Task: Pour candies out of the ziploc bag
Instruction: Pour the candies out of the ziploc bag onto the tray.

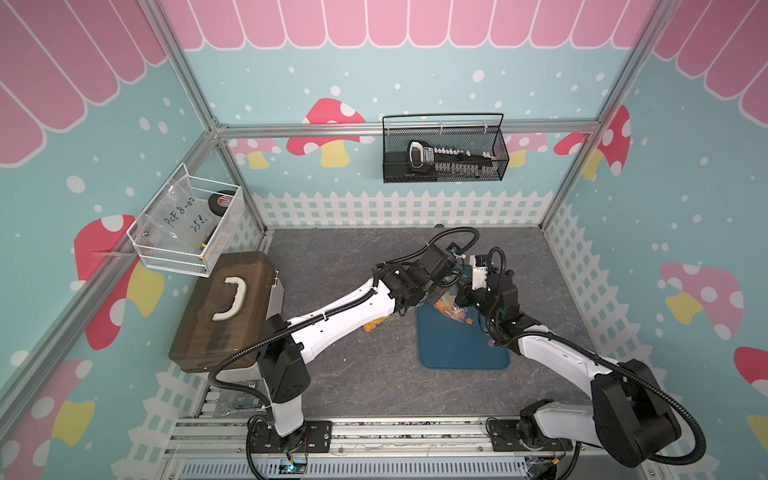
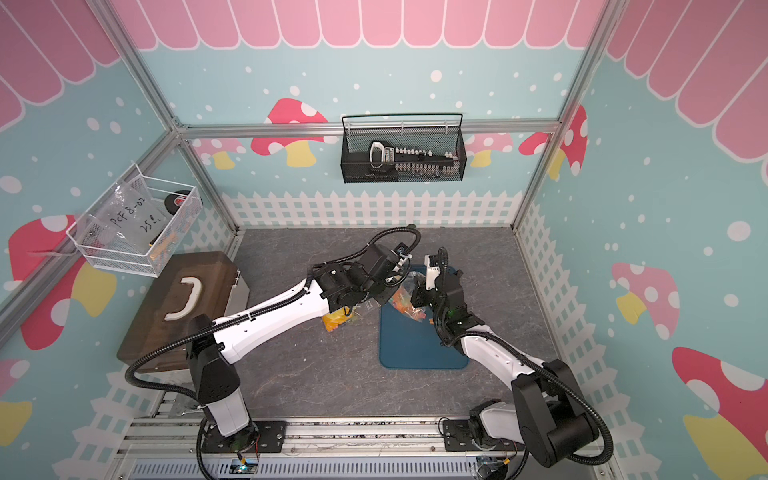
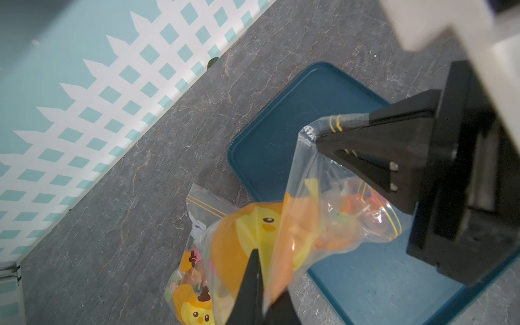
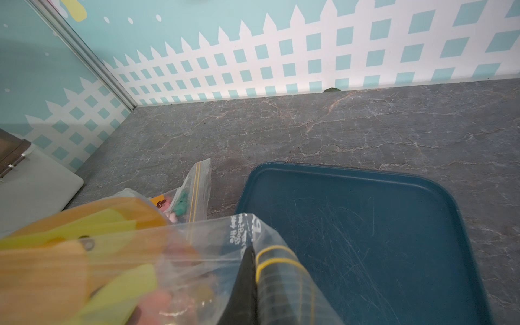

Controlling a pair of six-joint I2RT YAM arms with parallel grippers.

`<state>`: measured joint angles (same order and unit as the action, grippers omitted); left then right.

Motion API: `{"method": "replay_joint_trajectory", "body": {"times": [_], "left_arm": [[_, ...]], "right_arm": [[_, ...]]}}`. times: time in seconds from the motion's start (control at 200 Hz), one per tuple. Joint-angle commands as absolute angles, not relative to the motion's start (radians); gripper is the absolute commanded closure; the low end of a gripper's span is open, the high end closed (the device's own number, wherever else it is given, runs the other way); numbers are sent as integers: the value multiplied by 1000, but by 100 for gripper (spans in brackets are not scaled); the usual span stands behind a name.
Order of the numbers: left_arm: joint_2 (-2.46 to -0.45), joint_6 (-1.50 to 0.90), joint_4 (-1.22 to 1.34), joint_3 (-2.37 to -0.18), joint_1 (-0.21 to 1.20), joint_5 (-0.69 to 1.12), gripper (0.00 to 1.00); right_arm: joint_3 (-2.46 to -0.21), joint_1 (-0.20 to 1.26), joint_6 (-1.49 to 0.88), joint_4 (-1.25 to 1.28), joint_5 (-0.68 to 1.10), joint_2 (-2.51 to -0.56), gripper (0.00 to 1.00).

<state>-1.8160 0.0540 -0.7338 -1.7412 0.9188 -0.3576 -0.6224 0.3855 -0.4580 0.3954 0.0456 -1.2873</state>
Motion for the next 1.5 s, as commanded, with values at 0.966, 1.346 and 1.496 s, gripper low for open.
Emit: {"method": "replay_joint_trajectory", "body": {"times": [0.966, 1.346, 1.496], "left_arm": [[-1934, 157, -714, -1956, 935, -458, 100], [-1921, 156, -706, -1911, 915, -475, 100], [-1910, 159, -706, -1899, 914, -477, 100]], "right_arm": [[-662, 341, -497, 466, 91, -1515, 100], [-594, 315, -508, 422, -14, -1345, 100], [-590, 313, -508, 412, -7, -1337, 96]]}}
